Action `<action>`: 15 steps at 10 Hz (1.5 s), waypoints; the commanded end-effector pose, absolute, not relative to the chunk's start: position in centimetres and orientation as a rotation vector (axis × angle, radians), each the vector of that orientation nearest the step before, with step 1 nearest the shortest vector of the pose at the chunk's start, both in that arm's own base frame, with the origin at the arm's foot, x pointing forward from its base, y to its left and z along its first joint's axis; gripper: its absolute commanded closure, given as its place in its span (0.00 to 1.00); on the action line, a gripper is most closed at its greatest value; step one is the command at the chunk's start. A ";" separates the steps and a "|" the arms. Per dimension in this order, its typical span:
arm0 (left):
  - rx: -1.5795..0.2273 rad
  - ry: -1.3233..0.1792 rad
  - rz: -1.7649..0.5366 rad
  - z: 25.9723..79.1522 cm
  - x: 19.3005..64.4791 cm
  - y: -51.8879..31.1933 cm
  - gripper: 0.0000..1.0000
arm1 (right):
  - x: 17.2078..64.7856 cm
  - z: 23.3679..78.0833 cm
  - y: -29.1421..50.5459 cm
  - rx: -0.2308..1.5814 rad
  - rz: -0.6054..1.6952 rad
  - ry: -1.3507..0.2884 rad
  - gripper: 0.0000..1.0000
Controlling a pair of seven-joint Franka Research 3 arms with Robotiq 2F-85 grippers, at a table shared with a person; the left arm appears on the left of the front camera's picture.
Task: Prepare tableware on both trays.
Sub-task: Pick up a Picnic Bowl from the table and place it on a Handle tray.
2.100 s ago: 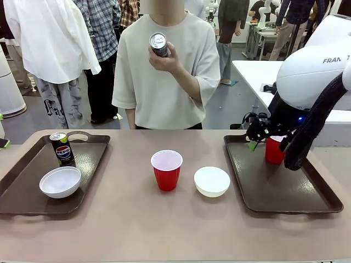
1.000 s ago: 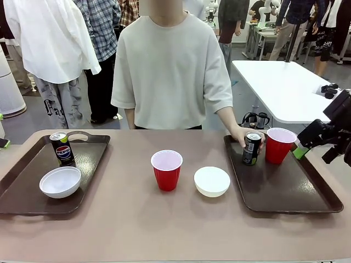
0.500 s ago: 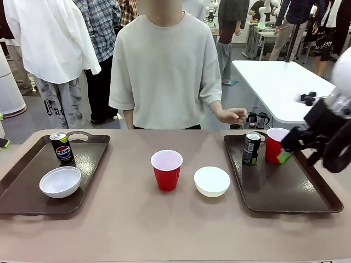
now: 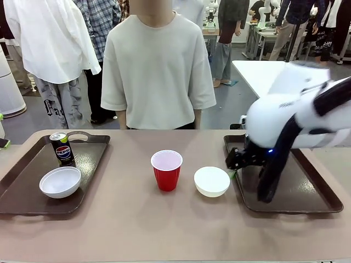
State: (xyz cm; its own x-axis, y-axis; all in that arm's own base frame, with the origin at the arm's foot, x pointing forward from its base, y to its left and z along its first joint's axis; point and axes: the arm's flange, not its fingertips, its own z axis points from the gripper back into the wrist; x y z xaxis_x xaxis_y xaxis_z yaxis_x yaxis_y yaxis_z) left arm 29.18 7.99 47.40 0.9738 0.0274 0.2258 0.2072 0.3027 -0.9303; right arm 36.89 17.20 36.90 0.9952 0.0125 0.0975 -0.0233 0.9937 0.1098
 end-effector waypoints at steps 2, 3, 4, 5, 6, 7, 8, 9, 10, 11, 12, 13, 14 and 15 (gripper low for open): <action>-1.280 -0.239 -0.135 47.5 29.3 8.1 0.17 | 36.9 36.9 17.2 0.111 0.018 -0.097 0.00; -1.280 -0.239 -0.135 47.5 29.3 8.1 0.17 | 36.9 36.9 17.2 0.111 0.018 -0.097 0.00; -1.280 -0.239 -0.135 47.5 29.3 8.1 0.17 | 37.3 36.7 18.3 0.103 0.032 -0.093 0.00; -1.280 -0.239 -0.135 47.5 29.3 8.1 0.17 | 36.9 36.5 18.8 0.062 0.046 -0.085 0.00; -1.280 -0.239 -0.135 47.5 29.3 8.1 0.17 | 36.8 36.1 20.1 0.027 0.064 -0.086 0.00; -1.280 -0.239 -0.135 47.5 29.3 8.1 0.17 | 37.0 36.1 20.9 0.018 0.079 -0.094 0.00; -1.280 -0.239 -0.135 47.5 29.3 8.1 0.17 | 37.4 36.1 21.7 0.007 0.084 -0.096 0.00; -1.280 -0.239 -0.135 47.5 29.3 8.1 0.17 | 37.8 35.9 22.3 0.003 0.095 -0.104 0.00; -1.280 -0.239 -0.135 47.5 29.3 8.1 0.17 | 38.1 35.6 22.8 0.007 0.103 -0.098 0.00; -1.280 -0.239 -0.135 47.5 29.3 8.1 0.17 | 38.5 35.1 22.9 0.004 0.111 -0.084 0.00; -1.280 -0.239 -0.135 47.5 29.3 8.1 0.17 | 38.9 34.6 22.9 0.015 0.114 -0.078 0.00; -1.280 -0.239 -0.135 47.5 29.3 8.1 0.17 | 39.4 34.0 23.0 0.030 0.117 -0.065 0.00; -1.280 -0.239 -0.135 47.5 29.3 8.1 0.17 | 39.6 33.4 23.1 0.037 0.128 -0.049 0.19; -1.280 -0.239 -0.135 47.5 29.3 8.1 0.17 | 39.6 33.3 23.2 0.040 0.128 -0.048 0.19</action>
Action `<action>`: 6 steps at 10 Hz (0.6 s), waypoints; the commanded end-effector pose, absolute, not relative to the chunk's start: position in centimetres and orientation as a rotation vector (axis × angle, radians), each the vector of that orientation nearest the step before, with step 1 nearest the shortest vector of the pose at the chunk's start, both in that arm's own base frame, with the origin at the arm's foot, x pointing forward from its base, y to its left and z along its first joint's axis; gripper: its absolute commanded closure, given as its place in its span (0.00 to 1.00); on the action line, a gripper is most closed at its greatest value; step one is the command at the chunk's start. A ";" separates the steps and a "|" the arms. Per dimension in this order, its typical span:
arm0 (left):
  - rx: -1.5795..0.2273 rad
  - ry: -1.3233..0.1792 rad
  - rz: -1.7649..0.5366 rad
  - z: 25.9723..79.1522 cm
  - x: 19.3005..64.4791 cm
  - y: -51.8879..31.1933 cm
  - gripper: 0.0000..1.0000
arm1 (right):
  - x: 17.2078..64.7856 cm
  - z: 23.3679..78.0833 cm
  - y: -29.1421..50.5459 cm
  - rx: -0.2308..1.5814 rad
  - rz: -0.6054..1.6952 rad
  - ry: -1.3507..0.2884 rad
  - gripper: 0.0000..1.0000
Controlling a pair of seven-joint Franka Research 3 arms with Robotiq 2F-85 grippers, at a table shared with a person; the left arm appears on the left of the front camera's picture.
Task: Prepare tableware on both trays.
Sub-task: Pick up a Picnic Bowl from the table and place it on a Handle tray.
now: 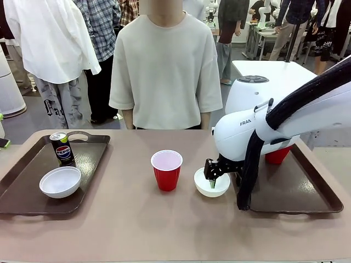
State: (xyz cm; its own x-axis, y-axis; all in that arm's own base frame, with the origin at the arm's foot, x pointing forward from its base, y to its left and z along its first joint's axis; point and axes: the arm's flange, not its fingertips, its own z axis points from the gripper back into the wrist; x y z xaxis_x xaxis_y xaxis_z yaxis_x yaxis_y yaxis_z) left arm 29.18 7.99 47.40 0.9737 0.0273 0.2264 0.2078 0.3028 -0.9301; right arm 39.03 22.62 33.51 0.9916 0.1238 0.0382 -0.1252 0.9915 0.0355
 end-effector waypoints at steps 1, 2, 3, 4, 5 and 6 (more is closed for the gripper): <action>-1.280 -0.239 -0.135 47.5 29.3 8.1 0.17 | 39.5 33.4 23.2 0.036 0.125 -0.056 0.39; -1.280 -0.239 -0.135 47.5 29.3 8.1 0.17 | 39.2 33.7 23.2 0.034 0.124 -0.065 0.25; -1.280 -0.239 -0.135 47.5 29.3 8.1 0.17 | 39.2 33.8 23.2 0.035 0.121 -0.069 0.58; -1.280 -0.239 -0.135 47.5 29.3 8.1 0.17 | 39.2 33.8 23.1 0.032 0.116 -0.073 0.44; -1.280 -0.239 -0.135 47.5 29.3 8.1 0.17 | 39.1 34.1 22.9 0.031 0.108 -0.082 0.77; -1.280 -0.239 -0.135 47.5 29.3 8.1 0.17 | 39.1 34.4 22.6 0.031 0.098 -0.091 0.64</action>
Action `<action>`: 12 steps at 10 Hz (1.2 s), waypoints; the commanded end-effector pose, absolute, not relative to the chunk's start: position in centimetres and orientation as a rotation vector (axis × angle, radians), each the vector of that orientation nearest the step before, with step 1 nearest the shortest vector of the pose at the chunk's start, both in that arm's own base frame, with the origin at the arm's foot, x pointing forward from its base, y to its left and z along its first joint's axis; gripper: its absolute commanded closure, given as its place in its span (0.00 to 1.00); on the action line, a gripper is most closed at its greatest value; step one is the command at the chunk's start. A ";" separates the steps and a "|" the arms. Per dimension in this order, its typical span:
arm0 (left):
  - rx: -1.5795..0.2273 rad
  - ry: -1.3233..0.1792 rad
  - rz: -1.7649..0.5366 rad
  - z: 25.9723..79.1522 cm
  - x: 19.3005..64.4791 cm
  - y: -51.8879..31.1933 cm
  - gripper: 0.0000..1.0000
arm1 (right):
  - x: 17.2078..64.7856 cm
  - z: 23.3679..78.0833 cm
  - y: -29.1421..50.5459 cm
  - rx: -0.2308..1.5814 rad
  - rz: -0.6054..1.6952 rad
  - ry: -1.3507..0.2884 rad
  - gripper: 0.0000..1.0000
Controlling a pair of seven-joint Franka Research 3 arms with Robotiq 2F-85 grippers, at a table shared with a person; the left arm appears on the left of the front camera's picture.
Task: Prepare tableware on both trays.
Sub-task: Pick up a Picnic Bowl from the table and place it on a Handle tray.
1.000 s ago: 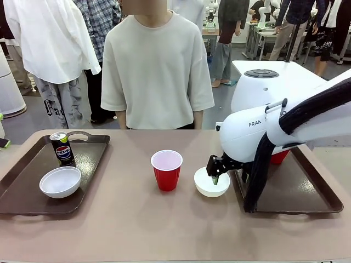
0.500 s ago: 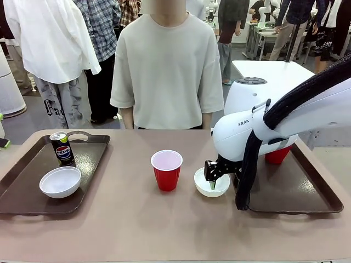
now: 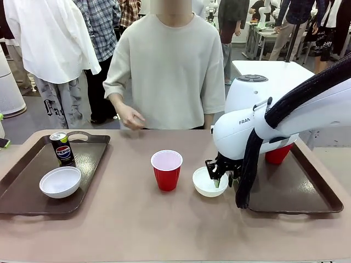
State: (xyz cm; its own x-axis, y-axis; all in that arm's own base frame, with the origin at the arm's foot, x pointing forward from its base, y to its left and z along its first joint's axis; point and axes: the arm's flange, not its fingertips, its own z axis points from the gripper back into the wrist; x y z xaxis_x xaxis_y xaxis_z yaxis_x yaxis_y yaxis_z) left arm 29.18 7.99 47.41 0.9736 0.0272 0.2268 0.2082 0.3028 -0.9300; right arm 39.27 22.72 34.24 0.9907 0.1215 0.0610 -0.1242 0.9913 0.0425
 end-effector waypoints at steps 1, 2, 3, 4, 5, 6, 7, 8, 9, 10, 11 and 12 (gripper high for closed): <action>-1.280 -0.239 -0.135 47.5 29.3 8.1 0.17 | 39.0 34.8 22.2 0.034 0.079 -0.099 0.97; -1.280 -0.239 -0.135 47.5 29.3 8.1 0.17 | 38.1 36.1 21.2 0.063 0.068 -0.113 0.97; -1.280 -0.239 -0.135 47.5 29.3 8.1 0.17 | 36.1 38.6 19.1 0.108 0.051 -0.185 0.97; -1.280 -0.239 -0.135 47.5 29.3 8.1 0.17 | 33.8 40.4 16.6 0.108 0.023 -0.223 0.97; -1.280 -0.239 -0.135 47.5 29.3 8.1 0.17 | 31.1 41.4 13.8 0.110 -0.008 -0.225 0.97; -1.280 -0.239 -0.135 47.5 29.3 8.1 0.17 | 29.0 41.6 12.1 0.129 -0.014 -0.223 0.97; -1.280 -0.239 -0.135 47.5 29.3 8.1 0.17 | 27.8 41.1 11.3 0.130 -0.013 -0.215 0.97; -1.280 -0.239 -0.135 47.5 29.3 8.1 0.17 | 27.2 40.7 11.1 0.127 -0.006 -0.203 0.97; -1.280 -0.239 -0.135 47.5 29.3 8.1 0.17 | 27.5 40.1 10.6 0.123 0.000 -0.195 0.97; -1.280 -0.239 -0.135 47.5 29.3 8.1 0.17 | 27.8 40.2 11.4 0.142 0.006 -0.185 0.97; -1.280 -0.239 -0.135 47.5 29.3 8.1 0.17 | 28.4 39.9 11.2 0.135 0.003 -0.175 0.97; -1.280 -0.239 -0.135 47.5 29.3 8.1 0.17 | 28.4 39.8 11.5 0.138 0.009 -0.167 0.97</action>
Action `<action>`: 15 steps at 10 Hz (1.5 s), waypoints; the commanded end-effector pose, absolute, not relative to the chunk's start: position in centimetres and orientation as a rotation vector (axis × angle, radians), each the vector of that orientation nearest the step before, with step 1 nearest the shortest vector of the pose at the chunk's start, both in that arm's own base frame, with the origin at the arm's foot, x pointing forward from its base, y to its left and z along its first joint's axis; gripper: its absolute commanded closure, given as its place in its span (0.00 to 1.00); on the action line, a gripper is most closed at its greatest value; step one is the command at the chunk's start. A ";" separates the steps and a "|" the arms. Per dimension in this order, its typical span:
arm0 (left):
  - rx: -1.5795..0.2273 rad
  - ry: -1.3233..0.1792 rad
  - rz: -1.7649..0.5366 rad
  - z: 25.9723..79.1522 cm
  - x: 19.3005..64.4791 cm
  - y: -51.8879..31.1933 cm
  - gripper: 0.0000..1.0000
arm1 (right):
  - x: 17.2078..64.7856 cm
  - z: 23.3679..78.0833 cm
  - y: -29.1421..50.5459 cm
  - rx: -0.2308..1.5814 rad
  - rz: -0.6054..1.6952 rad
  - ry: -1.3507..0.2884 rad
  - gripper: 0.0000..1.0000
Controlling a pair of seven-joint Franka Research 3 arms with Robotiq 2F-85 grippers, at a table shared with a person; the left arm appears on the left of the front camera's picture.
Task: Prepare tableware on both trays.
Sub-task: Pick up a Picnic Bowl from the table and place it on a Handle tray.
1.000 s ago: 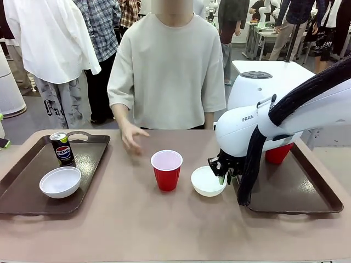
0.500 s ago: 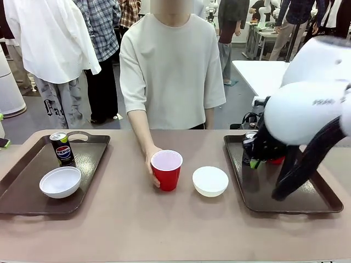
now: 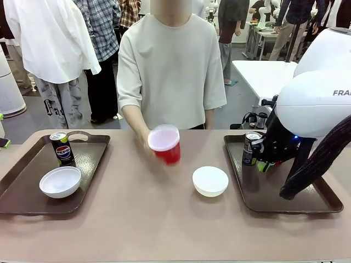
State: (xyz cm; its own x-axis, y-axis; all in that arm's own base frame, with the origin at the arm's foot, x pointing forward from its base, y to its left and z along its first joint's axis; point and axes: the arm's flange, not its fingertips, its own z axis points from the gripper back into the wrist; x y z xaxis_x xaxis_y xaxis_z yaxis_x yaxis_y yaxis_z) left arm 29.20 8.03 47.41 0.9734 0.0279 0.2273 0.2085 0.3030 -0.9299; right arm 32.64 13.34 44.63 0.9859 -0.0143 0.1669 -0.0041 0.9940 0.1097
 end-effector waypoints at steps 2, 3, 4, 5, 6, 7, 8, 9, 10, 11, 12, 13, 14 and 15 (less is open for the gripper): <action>-1.280 -0.239 -0.135 47.5 29.3 8.1 0.17 | 29.4 39.5 12.1 0.172 0.013 -0.178 0.97; -1.280 -0.239 -0.135 47.5 29.3 8.1 0.17 | 30.2 39.1 12.7 0.182 0.001 -0.181 0.83; -1.280 -0.239 -0.135 47.5 29.3 8.1 0.17 | 31.6 38.5 13.6 0.179 -0.020 -0.184 0.76; -1.280 -0.239 -0.135 47.5 29.3 8.1 0.17 | 33.0 38.0 14.6 0.181 -0.029 -0.179 0.63; -1.280 -0.239 -0.135 47.5 29.3 8.1 0.17 | 34.8 37.4 15.5 0.175 -0.043 -0.182 0.57; -1.280 -0.239 -0.135 47.5 29.3 8.1 0.17 | 36.1 36.9 16.4 0.175 -0.054 -0.178 0.57; -1.280 -0.239 -0.135 47.5 29.3 8.1 0.17 | 37.3 36.4 17.3 0.175 -0.052 -0.168 0.57; -1.280 -0.239 -0.135 47.5 29.3 8.1 0.17 | 38.1 36.0 18.1 0.170 -0.051 -0.160 0.57; -1.280 -0.239 -0.135 47.5 29.3 8.1 0.17 | 39.0 35.9 19.0 0.166 -0.047 -0.157 0.57; -1.280 -0.239 -0.135 47.5 29.3 8.1 0.17 | 39.5 35.8 19.7 0.164 -0.044 -0.155 0.57; -1.280 -0.239 -0.135 47.5 29.3 8.1 0.17 | 39.8 35.7 20.1 0.161 -0.039 -0.153 0.57; -1.280 -0.239 -0.135 47.5 29.3 8.1 0.17 | 40.1 35.6 20.3 0.158 -0.037 -0.152 0.57; -1.280 -0.239 -0.135 47.5 29.3 8.1 0.17 | 40.5 35.4 20.5 0.155 -0.040 -0.141 0.57; -1.280 -0.239 -0.135 47.5 29.3 8.1 0.17 | 41.0 35.0 20.6 0.151 -0.045 -0.133 0.57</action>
State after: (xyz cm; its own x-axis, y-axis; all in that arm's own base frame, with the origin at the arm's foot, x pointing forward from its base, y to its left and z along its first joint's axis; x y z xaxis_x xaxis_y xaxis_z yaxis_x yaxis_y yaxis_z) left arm 29.20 8.05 47.41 0.9731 0.0278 0.2288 0.2099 0.3030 -0.9296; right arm 40.25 20.03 35.53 0.9912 -0.0312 0.1289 0.0082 0.9845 0.1753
